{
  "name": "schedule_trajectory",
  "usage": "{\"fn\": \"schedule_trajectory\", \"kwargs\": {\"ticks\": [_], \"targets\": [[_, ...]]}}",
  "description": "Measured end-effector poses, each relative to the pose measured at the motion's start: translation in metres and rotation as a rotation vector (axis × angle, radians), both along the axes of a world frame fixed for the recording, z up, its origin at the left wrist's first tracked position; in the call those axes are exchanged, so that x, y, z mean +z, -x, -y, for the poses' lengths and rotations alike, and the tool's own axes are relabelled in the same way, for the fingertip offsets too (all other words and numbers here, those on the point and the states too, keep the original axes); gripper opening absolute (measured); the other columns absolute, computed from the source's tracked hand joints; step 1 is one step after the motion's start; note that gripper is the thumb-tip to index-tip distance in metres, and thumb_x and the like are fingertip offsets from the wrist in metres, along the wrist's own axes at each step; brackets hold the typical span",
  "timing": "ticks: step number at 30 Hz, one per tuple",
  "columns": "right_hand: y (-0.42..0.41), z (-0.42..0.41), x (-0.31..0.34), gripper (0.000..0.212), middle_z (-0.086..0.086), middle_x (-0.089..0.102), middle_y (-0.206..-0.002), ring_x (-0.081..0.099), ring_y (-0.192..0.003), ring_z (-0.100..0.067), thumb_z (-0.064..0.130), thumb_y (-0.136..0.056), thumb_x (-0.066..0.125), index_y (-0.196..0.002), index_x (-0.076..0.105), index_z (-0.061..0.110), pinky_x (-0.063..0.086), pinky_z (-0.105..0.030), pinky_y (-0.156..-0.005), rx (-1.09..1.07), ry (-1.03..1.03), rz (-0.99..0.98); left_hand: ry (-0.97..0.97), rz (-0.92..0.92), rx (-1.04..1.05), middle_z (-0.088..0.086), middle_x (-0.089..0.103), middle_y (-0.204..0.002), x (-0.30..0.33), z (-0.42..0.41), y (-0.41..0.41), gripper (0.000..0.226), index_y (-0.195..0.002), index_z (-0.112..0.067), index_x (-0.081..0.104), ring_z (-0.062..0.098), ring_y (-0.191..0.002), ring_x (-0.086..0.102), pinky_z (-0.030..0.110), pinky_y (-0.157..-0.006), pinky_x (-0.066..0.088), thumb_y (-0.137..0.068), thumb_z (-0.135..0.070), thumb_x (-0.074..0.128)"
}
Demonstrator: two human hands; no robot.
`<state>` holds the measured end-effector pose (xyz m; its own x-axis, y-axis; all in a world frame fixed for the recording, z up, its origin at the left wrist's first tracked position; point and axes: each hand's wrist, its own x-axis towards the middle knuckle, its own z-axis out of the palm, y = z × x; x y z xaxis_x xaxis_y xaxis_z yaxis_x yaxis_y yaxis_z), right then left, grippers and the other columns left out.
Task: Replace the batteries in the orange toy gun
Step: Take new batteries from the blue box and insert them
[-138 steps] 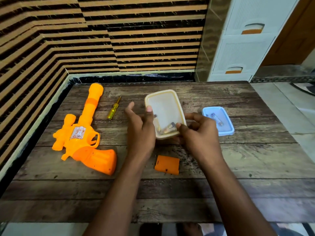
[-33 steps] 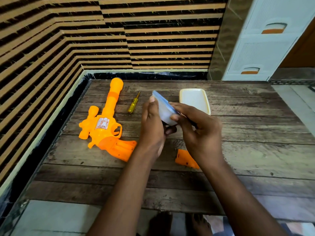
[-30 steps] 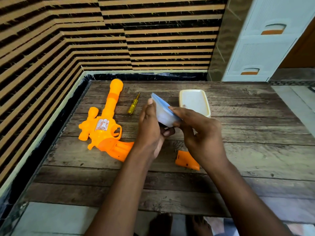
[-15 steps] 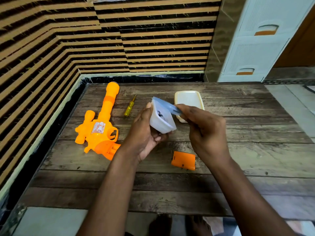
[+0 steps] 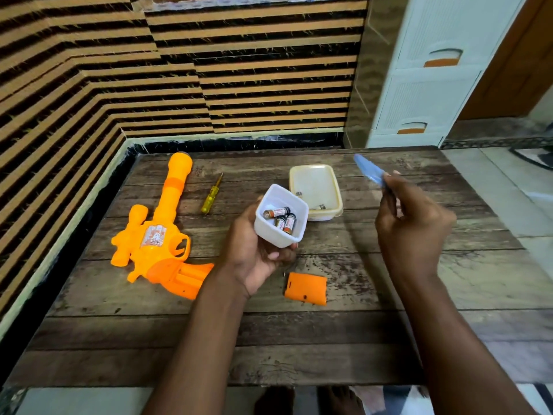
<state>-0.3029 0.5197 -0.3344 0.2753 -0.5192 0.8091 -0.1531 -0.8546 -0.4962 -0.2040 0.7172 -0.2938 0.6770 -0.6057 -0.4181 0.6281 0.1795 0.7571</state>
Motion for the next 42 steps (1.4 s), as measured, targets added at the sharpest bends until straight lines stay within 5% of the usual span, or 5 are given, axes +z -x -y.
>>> {"fn": "schedule_trajectory", "kwargs": {"ticks": [14, 20, 29, 34, 42], "targets": [[-0.012, 0.007, -0.010, 0.026, -0.015, 0.075, -0.104, 0.073, -0.093, -0.033, -0.009, -0.076, 0.067, -0.096, 0.079, 0.005, 0.046, -0.018, -0.086, 0.180, -0.149, -0.618, 0.023, -0.021, -0.038, 0.015, 0.061, -0.086, -0.006, 0.014, 0.005, 0.046, -0.107, -0.009, 0.069, 0.013, -0.055, 0.046, 0.017, -0.035, 0.025, -0.104, -0.045, 0.040], [-0.008, -0.031, 0.020, 0.024, -0.004, 0.080, -0.097, 0.076, -0.089, -0.019, 0.004, -0.093, 0.062, -0.106, 0.081, 0.009, 0.062, -0.035, -0.089, 0.196, -0.631, -0.103, -0.027, 0.160, 0.099, 0.007, 0.067, -0.081, -0.001, 0.029, 0.013, 0.041, -0.118, -0.014, 0.065, 0.010, -0.054, 0.054, 0.017, -0.035, 0.027, -0.105, -0.047, 0.044], [-0.002, -0.049, 0.038, 0.036, -0.023, 0.071, -0.107, 0.073, -0.092, -0.035, 0.016, -0.105, 0.044, -0.125, 0.065, -0.005, 0.064, -0.038, -0.081, 0.753, -1.936, 0.647, -0.558, 1.324, 0.206, 0.000, 0.041, -0.109, 0.003, 0.075, 0.062, 0.042, -0.127, -0.025, 0.071, -0.001, -0.092, 0.043, 0.014, -0.083, 0.040, -0.093, -0.049, 0.066], [0.001, -0.036, 0.033, 0.030, -0.027, 0.073, -0.117, 0.072, -0.114, -0.040, 0.011, -0.104, 0.046, -0.107, 0.069, -0.008, 0.054, -0.051, -0.109, 0.564, -1.992, 0.779, -0.423, 0.963, 0.244, 0.004, 0.052, -0.114, -0.002, 0.084, 0.059, 0.043, -0.120, -0.028, 0.070, 0.013, -0.097, 0.061, 0.034, -0.091, 0.055, -0.095, -0.056, 0.051], [0.017, 0.001, 0.026, 0.020, -0.021, 0.064, -0.085, 0.063, -0.066, -0.018, -0.007, -0.102, 0.037, -0.105, 0.056, -0.003, 0.055, -0.016, -0.047, 0.510, -1.947, 0.900, -0.189, 0.062, -0.061, 0.025, 0.069, -0.121, 0.001, 0.078, 0.072, 0.043, -0.127, -0.014, 0.060, 0.054, -0.104, 0.068, 0.029, -0.045, 0.055, -0.102, -0.048, 0.052]]}}
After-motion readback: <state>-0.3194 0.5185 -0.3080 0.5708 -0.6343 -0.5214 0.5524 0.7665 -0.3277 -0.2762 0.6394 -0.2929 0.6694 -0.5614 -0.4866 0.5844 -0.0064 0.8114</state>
